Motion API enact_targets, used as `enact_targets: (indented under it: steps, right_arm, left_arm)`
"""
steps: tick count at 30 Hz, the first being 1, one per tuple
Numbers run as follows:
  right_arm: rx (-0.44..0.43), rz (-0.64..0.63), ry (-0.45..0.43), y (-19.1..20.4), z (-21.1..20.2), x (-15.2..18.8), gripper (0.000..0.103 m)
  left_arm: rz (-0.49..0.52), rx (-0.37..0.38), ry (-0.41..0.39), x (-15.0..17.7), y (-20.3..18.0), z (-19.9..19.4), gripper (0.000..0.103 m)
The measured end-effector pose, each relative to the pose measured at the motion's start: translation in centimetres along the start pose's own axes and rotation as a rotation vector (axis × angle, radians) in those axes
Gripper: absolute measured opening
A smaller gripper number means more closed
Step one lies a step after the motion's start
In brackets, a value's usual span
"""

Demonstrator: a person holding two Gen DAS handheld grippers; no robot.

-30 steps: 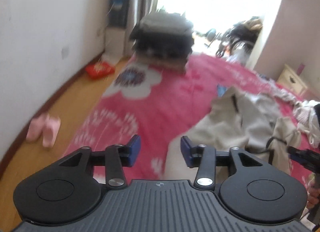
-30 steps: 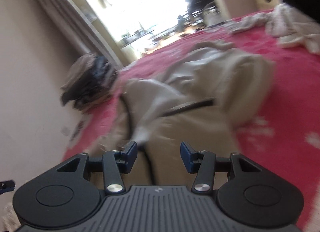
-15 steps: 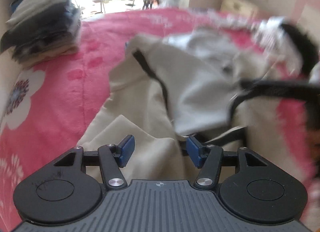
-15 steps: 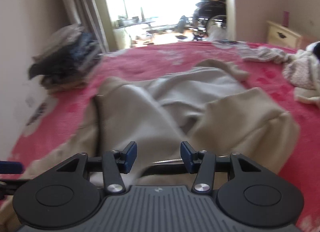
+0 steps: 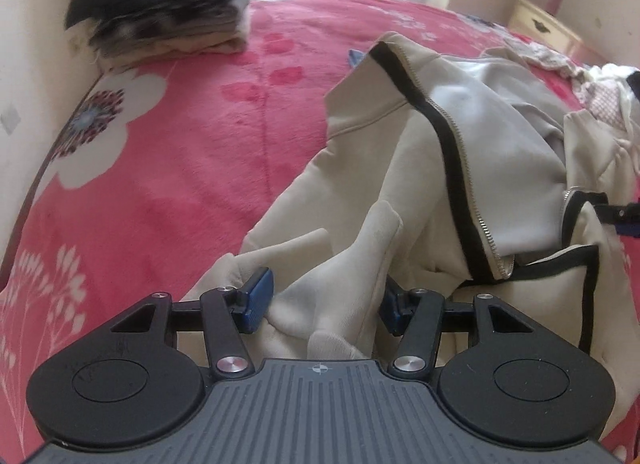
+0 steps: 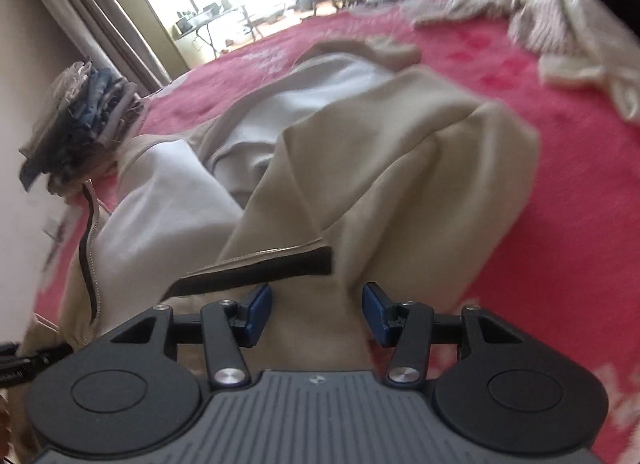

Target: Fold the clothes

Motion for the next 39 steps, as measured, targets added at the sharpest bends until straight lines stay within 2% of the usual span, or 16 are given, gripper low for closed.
enact_targets:
  steps: [1,2,3,5,6,11,15,20,22,26,28,30,33,35,37,39]
  right_arm:
    - [-0.011,0.008,0.013,0.0,0.2,0.0,0.051]
    - [-0.005,0.001,0.013,0.2,0.0,0.1,0.043]
    - [0.011,-0.012,0.004,0.5,-0.4,0.3,0.026]
    - [0.022,-0.015,-0.016,0.6,-1.8,0.7,0.011]
    - [0.016,-0.006,-0.026,0.6,-2.7,0.9,0.009]
    - [-0.091,0.011,-0.053,0.6,-7.4,2.8,0.007]
    - [-0.196,0.012,-0.059,1.4,-11.4,4.9,0.007]
    - [-0.266,0.016,-0.032,1.2,-15.0,8.8,0.007]
    - [-0.265,0.028,-0.018,0.7,-15.8,10.4,0.007]
    - [-0.272,0.074,0.031,0.2,-16.3,13.1,0.007]
    - [-0.270,0.079,0.055,0.3,-16.2,14.3,0.007]
    - [-0.291,0.095,0.089,0.5,-15.9,15.3,0.004]
    - [-0.284,0.066,0.136,1.4,-15.1,16.6,0.004]
    - [-0.262,0.034,0.149,2.0,-14.7,17.1,0.004]
    - [-0.241,0.007,0.157,2.4,-14.4,17.4,0.004]
    - [-0.225,0.002,0.134,2.2,-14.8,16.8,0.004]
  left_arm:
    - [-0.006,-0.004,0.001,0.0,0.0,-0.2,0.056]
    - [-0.010,-0.012,-0.001,0.2,0.2,-0.5,0.056]
    - [-0.013,-0.018,-0.002,0.3,0.3,-0.9,0.056]
    - [-0.022,-0.022,0.004,0.5,0.8,-1.0,0.056]
    - [-0.027,-0.021,0.009,0.7,1.0,-1.2,0.056]
    - [-0.039,-0.096,0.030,1.9,2.1,-2.0,0.056]
    - [-0.089,-0.078,0.000,2.1,3.1,-4.2,0.057]
    - [-0.079,0.032,-0.084,0.2,1.2,-6.0,0.060]
    - [-0.067,0.089,-0.098,-1.4,-0.3,-5.7,0.066]
    - [-0.045,0.109,-0.082,-5.0,-3.4,-2.4,0.067]
    - [-0.032,0.080,-0.061,-6.9,-4.8,0.0,0.067]
    - [-0.028,0.016,-0.043,-8.4,-5.9,2.5,0.067]
    - [-0.065,-0.069,0.003,-10.0,-6.2,6.1,0.067]
    - [-0.108,-0.091,0.029,-10.7,-5.6,8.1,0.065]
    - [-0.175,-0.072,0.039,-11.2,-4.7,9.1,0.053]
    - [-0.253,-0.045,0.037,-11.1,-3.5,9.1,0.047]
Point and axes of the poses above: each gripper's, at about its wrist camera, not at the fingertips, and z roughly the way its jaws point, y to its left, x to its underside, the point moved 1 cm from there along z, roughly the way its jaws point, and after that the axes turned 8 degrees about z, right-handed, at the moved point
